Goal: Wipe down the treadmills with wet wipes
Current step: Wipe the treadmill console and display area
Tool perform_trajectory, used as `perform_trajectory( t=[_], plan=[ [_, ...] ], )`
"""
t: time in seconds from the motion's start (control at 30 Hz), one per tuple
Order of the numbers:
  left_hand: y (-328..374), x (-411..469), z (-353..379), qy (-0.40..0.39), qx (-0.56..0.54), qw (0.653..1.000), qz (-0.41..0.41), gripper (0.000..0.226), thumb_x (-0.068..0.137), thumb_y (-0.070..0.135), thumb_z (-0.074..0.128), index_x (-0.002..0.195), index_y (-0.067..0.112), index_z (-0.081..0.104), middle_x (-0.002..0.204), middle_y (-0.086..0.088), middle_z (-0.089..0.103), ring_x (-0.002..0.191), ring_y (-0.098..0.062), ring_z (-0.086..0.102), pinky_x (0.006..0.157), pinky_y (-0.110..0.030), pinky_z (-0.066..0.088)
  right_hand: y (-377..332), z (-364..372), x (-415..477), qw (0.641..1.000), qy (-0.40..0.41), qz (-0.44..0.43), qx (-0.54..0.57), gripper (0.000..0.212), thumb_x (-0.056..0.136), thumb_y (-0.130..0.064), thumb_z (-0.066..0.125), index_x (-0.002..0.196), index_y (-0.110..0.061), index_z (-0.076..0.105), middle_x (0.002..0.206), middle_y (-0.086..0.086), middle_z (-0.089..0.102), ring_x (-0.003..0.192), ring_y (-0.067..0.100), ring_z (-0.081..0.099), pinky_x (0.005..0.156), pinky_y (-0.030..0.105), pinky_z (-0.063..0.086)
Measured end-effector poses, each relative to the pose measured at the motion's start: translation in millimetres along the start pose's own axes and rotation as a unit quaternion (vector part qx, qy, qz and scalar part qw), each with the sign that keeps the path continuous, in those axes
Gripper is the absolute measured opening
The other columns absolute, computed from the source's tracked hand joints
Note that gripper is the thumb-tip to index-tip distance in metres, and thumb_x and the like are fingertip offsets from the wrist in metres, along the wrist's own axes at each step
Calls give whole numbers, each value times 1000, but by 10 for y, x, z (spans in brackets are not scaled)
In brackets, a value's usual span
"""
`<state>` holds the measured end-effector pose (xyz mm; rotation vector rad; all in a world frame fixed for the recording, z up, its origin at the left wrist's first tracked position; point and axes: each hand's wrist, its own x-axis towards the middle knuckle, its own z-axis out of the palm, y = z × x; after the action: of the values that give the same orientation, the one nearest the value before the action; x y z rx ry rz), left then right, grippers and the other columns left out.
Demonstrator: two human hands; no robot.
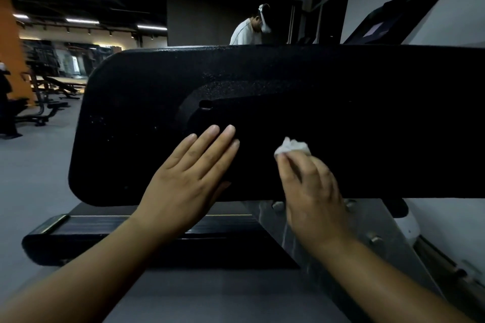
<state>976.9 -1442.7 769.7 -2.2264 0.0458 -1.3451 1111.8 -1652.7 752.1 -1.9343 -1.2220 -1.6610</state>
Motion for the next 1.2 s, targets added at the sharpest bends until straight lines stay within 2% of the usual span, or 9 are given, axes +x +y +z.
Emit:
perform_trajectory(
  t=[0.13,0.27,0.47,0.6,0.77,0.83,1.0,1.07,1.2],
  plan=[
    [-34,-129,-20,-3,-17,999,-31,59,105,34,43,158,13,27,167,-10,21,155,-27,18,125,-44,20,20,9,59,999,22,16,34,49,93,0,43,142,-2,43,147,12,37,129,31,42,106,39,37],
    [26,-222,21,18,-49,992,-116,65,102,37,47,158,12,24,167,-12,19,155,-29,18,125,-44,21,-376,145,505,988,72,103,85,46,98,0,36,143,8,44,151,24,38,141,40,34,122,42,24],
    [1,-723,48,-7,-68,966,-250,69,102,45,41,160,12,23,169,-9,12,156,-26,11,124,-46,17,-463,221,388,996,-21,-83,26,60,98,-31,46,147,0,34,156,21,33,148,35,24,126,39,6],
    [-9,-885,72,-21,-76,961,-267,69,101,47,41,161,20,21,170,-6,9,157,-27,7,125,-47,12,-617,235,948,997,38,41,55,63,101,-37,41,152,1,33,159,24,29,150,37,20,125,40,4],
    [-15,-898,81,6,-113,955,-276,66,100,44,44,160,22,26,170,-4,12,157,-26,8,125,-46,11,-922,405,611,965,-65,-252,-29,63,104,-40,43,154,-3,33,163,17,24,154,32,15,126,44,12],
    [-31,-901,102,24,-122,951,-284,64,101,41,44,159,21,27,170,-5,13,157,-24,10,125,-44,12,-762,323,592,952,-78,-295,-25,59,104,-35,47,154,-7,34,162,13,27,153,29,20,125,41,14],
    [-7,-854,187,66,-141,936,-317,61,103,34,44,159,15,28,169,-8,15,156,-25,11,126,-40,11,-1015,309,1448,997,-15,-78,-20,70,100,-45,39,153,0,32,161,25,25,151,37,18,122,43,7],
    [-37,-870,211,73,-139,933,-324,61,103,32,43,158,13,28,169,-9,15,156,-25,12,126,-40,12,-1226,376,1377,981,-50,-178,-55,77,101,-51,37,155,3,27,162,26,21,152,40,14,123,46,5],
    [-271,-983,206,68,-115,920,-367,64,103,38,40,159,13,22,169,-8,8,157,-26,8,125,-43,12,-1040,367,778,896,-143,-408,-99,70,106,-49,37,158,-4,24,166,17,15,155,30,10,126,42,10]
  ],
)
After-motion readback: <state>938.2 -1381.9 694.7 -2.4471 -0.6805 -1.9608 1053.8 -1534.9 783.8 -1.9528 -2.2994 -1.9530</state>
